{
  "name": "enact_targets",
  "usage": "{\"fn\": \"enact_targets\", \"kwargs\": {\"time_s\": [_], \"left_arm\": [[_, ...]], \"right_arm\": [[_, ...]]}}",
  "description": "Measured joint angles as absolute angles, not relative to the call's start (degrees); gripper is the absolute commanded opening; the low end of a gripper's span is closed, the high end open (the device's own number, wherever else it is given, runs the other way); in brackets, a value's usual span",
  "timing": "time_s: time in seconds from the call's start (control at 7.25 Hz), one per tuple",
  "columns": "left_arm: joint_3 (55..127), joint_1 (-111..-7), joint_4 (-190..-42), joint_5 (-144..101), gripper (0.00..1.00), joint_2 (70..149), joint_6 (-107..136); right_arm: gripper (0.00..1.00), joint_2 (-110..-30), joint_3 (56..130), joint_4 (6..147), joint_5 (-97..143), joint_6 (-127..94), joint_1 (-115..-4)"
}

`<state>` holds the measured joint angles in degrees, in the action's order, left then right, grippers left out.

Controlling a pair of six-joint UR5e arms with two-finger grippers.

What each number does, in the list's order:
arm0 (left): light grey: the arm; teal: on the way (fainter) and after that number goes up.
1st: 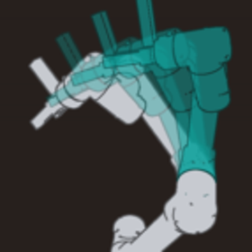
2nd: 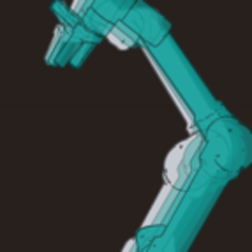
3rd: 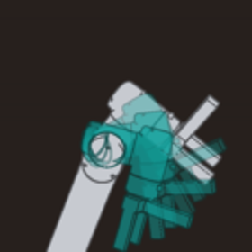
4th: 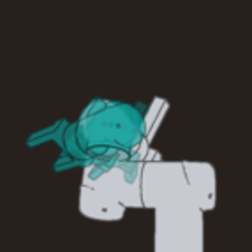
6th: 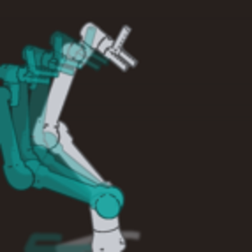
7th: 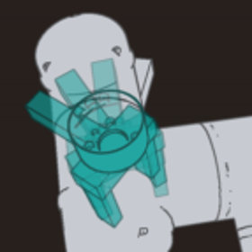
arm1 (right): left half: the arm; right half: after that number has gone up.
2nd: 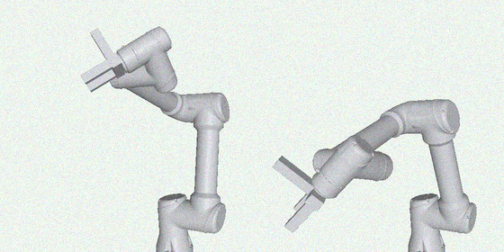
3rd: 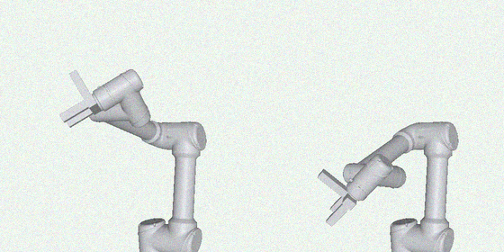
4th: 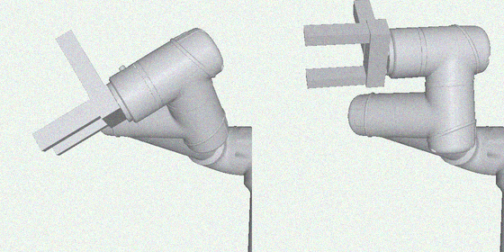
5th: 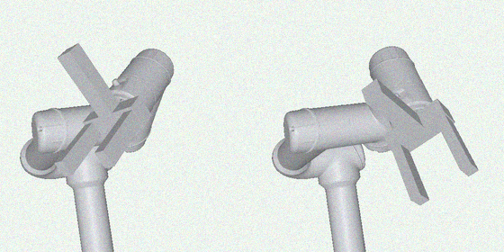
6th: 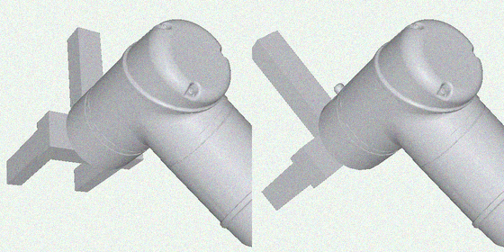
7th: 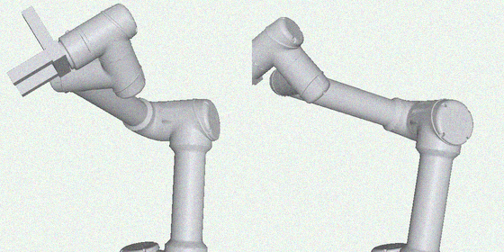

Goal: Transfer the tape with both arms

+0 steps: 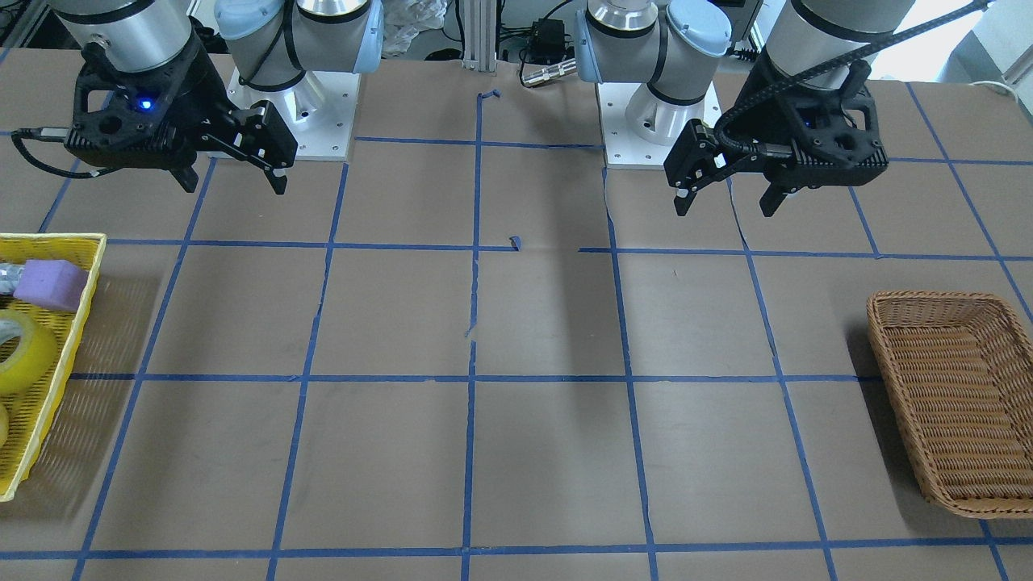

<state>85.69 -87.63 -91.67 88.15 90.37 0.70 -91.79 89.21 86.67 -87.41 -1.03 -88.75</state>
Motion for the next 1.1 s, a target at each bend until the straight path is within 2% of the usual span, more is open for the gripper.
{"fn": "enact_targets", "kwargs": {"time_s": [1.1], "left_arm": [[85.58, -87.63, -91.67, 88.16, 1.0, 90.36, 0.7]], "right_arm": [[1.0, -91.66, 89.42, 86.09, -88.24, -1.13, -88.76]]}}
